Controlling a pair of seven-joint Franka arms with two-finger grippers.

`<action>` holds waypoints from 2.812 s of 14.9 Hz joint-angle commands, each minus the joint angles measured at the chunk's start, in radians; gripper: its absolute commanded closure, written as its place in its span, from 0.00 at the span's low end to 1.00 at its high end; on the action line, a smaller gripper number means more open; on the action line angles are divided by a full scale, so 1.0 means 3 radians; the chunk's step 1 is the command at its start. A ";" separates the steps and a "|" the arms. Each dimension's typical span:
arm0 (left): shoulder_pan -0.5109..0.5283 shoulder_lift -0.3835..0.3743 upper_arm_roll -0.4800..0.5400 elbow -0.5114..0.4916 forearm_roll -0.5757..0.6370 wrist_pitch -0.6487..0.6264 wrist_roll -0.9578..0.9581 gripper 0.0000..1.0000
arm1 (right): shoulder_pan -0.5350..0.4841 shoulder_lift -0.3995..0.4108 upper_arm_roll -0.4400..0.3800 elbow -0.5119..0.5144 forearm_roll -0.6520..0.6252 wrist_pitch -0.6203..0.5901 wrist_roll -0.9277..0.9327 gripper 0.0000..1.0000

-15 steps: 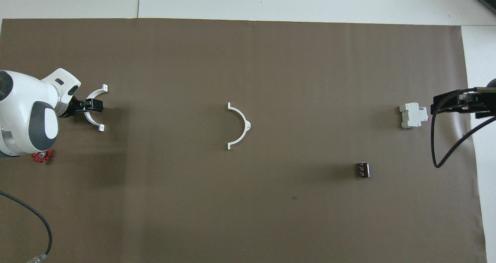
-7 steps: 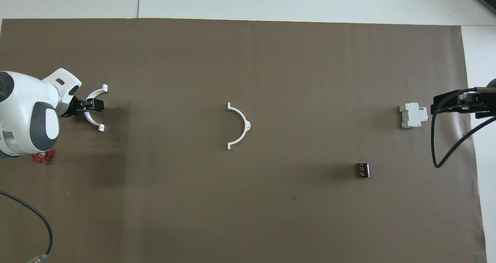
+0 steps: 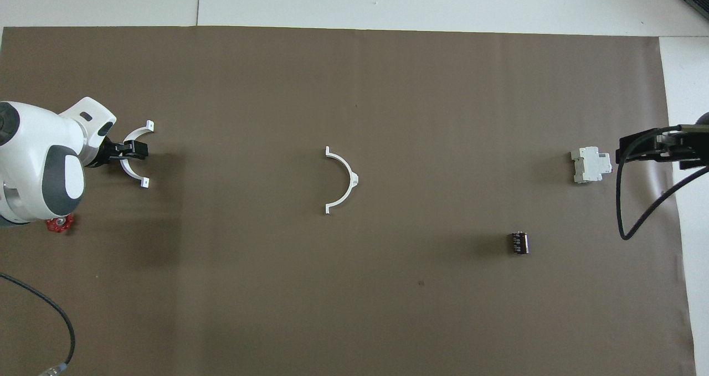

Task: Assemble drain pipe with both arms
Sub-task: 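Grasp the other white half-ring clamp with the left gripper, then carry the held half-ring toward the centre clamp with the left gripper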

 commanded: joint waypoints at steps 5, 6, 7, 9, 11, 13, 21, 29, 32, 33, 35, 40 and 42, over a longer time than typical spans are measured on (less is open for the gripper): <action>-0.0004 -0.0098 -0.0006 -0.0054 0.0064 -0.0050 -0.0015 0.19 | 0.0008 -0.0061 -0.0027 -0.0056 0.0061 -0.0027 -0.0069 0.00; 0.0001 -0.0093 -0.0006 -0.0054 0.0064 -0.0045 -0.0020 0.23 | 0.0008 -0.0061 -0.0027 -0.0056 0.0061 -0.0027 -0.0069 0.00; 0.0001 -0.0088 -0.0006 -0.0054 0.0064 -0.0045 -0.0020 0.28 | 0.0008 -0.0061 -0.0027 -0.0056 0.0061 -0.0027 -0.0069 0.00; 0.0001 -0.0088 -0.0006 -0.0054 0.0064 -0.0040 -0.0020 0.38 | 0.0008 -0.0061 -0.0027 -0.0056 0.0061 -0.0027 -0.0069 0.00; 0.0006 -0.0088 -0.0006 -0.0054 0.0064 -0.0040 -0.0020 0.55 | 0.0008 -0.0061 -0.0027 -0.0056 0.0061 -0.0027 -0.0069 0.00; 0.0006 -0.0088 -0.0006 -0.0054 0.0064 -0.0045 -0.0015 0.81 | 0.0008 -0.0061 -0.0027 -0.0056 0.0061 -0.0027 -0.0069 0.00; -0.0147 -0.0230 -0.0016 -0.0065 0.0064 -0.0274 -0.0337 1.00 | 0.0008 -0.0061 -0.0027 -0.0056 0.0061 -0.0027 -0.0069 0.00; -0.0837 -0.0359 -0.0041 0.0012 0.0064 -0.0663 -0.1559 1.00 | 0.0008 -0.0061 -0.0027 -0.0056 0.0061 -0.0027 -0.0069 0.00; -0.1082 -0.0328 -0.0041 0.0033 0.0064 -0.0699 -0.1875 1.00 | 0.0008 -0.0061 -0.0027 -0.0056 0.0061 -0.0027 -0.0069 0.00; -0.1154 -0.0313 -0.0041 0.0038 0.0064 -0.0720 -0.1978 1.00 | 0.0008 -0.0061 -0.0027 -0.0056 0.0061 -0.0027 -0.0069 0.00; -0.1282 -0.0287 -0.0041 0.0063 0.0064 -0.0715 -0.2142 1.00 | 0.0008 -0.0061 -0.0027 -0.0056 0.0061 -0.0027 -0.0069 0.00; -0.1328 -0.0195 -0.0174 0.0191 0.0114 -0.0654 -0.2164 1.00 | 0.0008 -0.0061 -0.0027 -0.0056 0.0061 -0.0027 -0.0069 0.00; -0.1328 -0.0170 -0.0200 0.0221 0.0145 -0.0658 -0.1822 1.00 | 0.0008 -0.0061 -0.0027 -0.0056 0.0061 -0.0027 -0.0069 0.00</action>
